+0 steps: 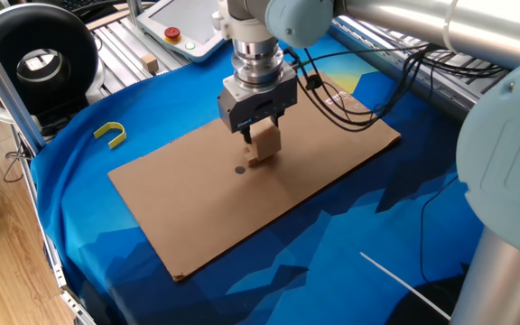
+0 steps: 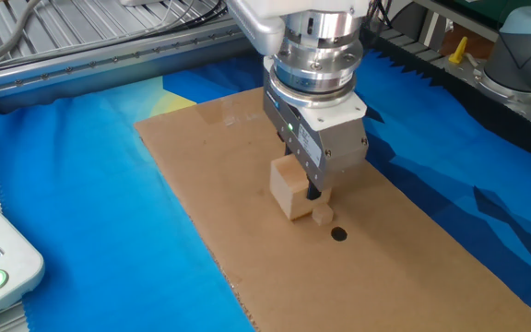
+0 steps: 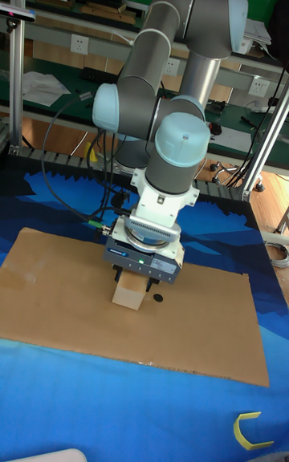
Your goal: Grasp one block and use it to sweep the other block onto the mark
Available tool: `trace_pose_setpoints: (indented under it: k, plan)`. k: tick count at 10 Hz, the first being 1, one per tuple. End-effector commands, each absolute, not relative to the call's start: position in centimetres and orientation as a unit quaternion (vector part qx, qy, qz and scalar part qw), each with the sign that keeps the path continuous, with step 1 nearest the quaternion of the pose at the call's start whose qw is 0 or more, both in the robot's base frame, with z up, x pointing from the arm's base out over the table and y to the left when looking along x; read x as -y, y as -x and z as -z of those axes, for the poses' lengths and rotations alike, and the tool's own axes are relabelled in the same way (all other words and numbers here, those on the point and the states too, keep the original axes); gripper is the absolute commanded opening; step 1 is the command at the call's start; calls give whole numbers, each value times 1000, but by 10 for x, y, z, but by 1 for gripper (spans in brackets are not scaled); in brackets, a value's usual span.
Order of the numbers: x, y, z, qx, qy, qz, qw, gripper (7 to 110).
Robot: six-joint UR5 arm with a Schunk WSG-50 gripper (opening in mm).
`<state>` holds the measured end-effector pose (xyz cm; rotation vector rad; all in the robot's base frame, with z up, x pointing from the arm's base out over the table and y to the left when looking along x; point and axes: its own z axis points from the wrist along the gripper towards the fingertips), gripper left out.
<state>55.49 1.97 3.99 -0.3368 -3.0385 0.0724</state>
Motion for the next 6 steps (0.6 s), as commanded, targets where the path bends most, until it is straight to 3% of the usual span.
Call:
trace_pose_setpoints:
  k: [1,6]
  plan:
    - [-32,-558,-40,990,133,-14,44,7]
    - [-34,-557,-40,990,134,-19,44,7]
